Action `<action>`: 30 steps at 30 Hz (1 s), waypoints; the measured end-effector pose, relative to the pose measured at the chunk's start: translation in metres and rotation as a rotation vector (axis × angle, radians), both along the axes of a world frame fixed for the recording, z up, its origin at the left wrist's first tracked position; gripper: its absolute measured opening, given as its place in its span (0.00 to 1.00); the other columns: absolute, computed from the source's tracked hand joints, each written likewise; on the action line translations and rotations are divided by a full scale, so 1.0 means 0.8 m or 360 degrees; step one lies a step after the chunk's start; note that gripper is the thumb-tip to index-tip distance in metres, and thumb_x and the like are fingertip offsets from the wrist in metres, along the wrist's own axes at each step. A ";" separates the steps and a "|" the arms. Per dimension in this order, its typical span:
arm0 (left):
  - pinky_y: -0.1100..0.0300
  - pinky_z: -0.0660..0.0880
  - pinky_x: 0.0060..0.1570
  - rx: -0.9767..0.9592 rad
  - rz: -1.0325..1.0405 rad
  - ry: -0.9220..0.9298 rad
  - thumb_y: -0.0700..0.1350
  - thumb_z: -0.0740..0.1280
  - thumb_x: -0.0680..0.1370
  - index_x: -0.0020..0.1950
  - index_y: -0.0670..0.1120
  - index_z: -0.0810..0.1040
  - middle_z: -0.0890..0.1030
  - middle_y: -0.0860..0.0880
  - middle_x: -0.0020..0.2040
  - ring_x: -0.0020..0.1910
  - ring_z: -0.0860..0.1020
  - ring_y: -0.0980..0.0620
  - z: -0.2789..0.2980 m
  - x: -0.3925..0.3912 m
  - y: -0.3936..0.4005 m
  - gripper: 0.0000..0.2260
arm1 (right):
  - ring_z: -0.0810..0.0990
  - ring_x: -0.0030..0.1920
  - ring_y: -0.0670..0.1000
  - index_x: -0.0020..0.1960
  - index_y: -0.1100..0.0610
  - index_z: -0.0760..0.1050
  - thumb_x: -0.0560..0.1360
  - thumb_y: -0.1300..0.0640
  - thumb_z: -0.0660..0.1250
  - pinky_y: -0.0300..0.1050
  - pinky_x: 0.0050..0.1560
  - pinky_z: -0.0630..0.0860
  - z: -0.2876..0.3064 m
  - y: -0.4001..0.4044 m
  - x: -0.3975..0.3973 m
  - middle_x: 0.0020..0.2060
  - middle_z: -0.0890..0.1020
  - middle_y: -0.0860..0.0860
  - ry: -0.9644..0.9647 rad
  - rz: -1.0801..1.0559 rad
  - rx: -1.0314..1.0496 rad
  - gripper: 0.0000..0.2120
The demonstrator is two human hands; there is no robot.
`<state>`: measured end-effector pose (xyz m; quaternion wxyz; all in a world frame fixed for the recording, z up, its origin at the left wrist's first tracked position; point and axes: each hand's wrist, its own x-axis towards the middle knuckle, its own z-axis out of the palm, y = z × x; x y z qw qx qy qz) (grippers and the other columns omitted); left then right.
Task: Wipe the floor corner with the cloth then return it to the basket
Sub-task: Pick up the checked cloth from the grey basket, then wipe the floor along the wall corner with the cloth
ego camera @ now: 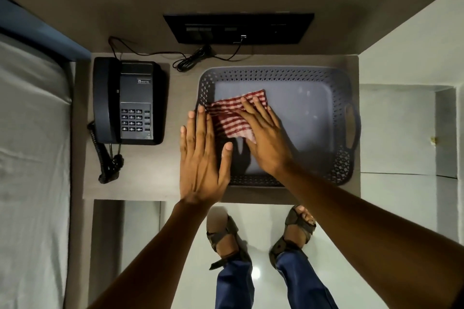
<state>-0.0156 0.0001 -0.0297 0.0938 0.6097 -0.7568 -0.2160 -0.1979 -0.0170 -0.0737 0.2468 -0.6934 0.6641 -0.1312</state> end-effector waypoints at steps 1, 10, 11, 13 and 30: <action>0.46 0.41 0.89 -0.0009 -0.0022 -0.0005 0.56 0.50 0.86 0.88 0.38 0.51 0.49 0.40 0.90 0.90 0.45 0.43 0.002 -0.002 0.000 0.35 | 0.70 0.82 0.62 0.81 0.59 0.69 0.81 0.58 0.73 0.63 0.83 0.69 0.002 -0.002 -0.002 0.81 0.73 0.60 -0.0175 -0.0178 0.0007 0.31; 0.49 0.42 0.89 0.0242 -0.0293 -0.0022 0.57 0.49 0.82 0.88 0.37 0.47 0.45 0.39 0.90 0.90 0.44 0.44 0.014 -0.044 -0.007 0.39 | 0.81 0.67 0.49 0.79 0.61 0.71 0.86 0.54 0.65 0.36 0.67 0.80 0.043 -0.001 -0.057 0.71 0.82 0.58 -0.0937 -0.1253 0.0092 0.23; 0.48 0.42 0.90 0.0315 -0.0297 -0.0056 0.59 0.46 0.83 0.88 0.39 0.45 0.44 0.40 0.90 0.90 0.42 0.45 0.014 -0.052 -0.007 0.38 | 0.80 0.71 0.50 0.80 0.61 0.70 0.87 0.53 0.64 0.42 0.71 0.79 0.051 0.002 -0.066 0.74 0.81 0.56 -0.0998 -0.1275 0.0109 0.24; 0.48 0.41 0.89 0.0435 -0.0283 -0.0136 0.60 0.44 0.84 0.88 0.41 0.42 0.41 0.42 0.90 0.89 0.40 0.46 0.010 -0.067 -0.007 0.37 | 0.80 0.69 0.35 0.81 0.59 0.68 0.88 0.51 0.63 0.30 0.66 0.77 0.066 0.014 -0.084 0.73 0.80 0.46 -0.1086 -0.1285 0.0094 0.24; 0.48 0.44 0.88 0.0286 -0.0136 0.0049 0.65 0.49 0.85 0.89 0.46 0.48 0.46 0.48 0.90 0.90 0.44 0.50 0.040 -0.249 0.059 0.38 | 0.86 0.64 0.41 0.59 0.24 0.78 0.79 0.34 0.62 0.43 0.63 0.85 0.187 0.171 -0.301 0.61 0.87 0.33 -0.1894 -0.1746 0.0028 0.11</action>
